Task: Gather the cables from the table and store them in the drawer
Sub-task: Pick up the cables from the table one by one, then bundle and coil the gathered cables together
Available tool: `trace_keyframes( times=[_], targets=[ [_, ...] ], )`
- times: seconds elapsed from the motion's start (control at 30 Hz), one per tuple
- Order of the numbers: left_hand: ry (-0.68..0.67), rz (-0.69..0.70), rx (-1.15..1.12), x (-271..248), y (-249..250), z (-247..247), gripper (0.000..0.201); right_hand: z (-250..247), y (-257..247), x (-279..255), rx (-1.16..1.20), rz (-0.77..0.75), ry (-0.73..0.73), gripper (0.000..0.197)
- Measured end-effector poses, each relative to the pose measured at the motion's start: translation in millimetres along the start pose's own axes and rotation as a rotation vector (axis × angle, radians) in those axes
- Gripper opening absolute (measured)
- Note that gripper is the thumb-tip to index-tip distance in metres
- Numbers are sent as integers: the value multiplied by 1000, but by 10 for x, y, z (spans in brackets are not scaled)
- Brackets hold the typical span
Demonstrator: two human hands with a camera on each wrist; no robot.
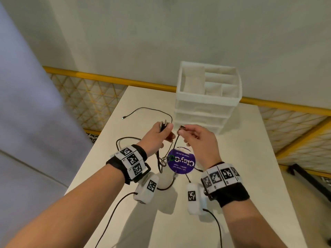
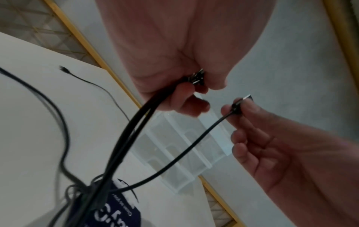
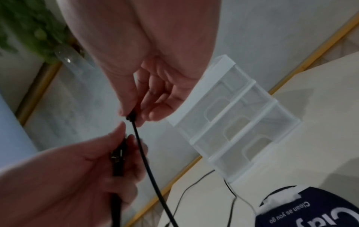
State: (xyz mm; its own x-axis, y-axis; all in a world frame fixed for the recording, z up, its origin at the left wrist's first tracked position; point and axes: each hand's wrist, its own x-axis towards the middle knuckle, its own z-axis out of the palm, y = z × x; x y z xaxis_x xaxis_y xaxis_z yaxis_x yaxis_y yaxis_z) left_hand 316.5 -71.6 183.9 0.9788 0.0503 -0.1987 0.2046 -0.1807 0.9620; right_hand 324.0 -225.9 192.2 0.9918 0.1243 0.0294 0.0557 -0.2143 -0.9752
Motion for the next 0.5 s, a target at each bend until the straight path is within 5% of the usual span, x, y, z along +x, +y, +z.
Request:
trace_keyframes(
  times=[0.3,0.5],
  targets=[
    [-222,47,-150,-329,337,398,34,-316,-260,-167,30,6,97,12],
    [-193,105,-173,-399,426,500,25,-301,-256,-197,-46,-20,150,9]
  ],
)
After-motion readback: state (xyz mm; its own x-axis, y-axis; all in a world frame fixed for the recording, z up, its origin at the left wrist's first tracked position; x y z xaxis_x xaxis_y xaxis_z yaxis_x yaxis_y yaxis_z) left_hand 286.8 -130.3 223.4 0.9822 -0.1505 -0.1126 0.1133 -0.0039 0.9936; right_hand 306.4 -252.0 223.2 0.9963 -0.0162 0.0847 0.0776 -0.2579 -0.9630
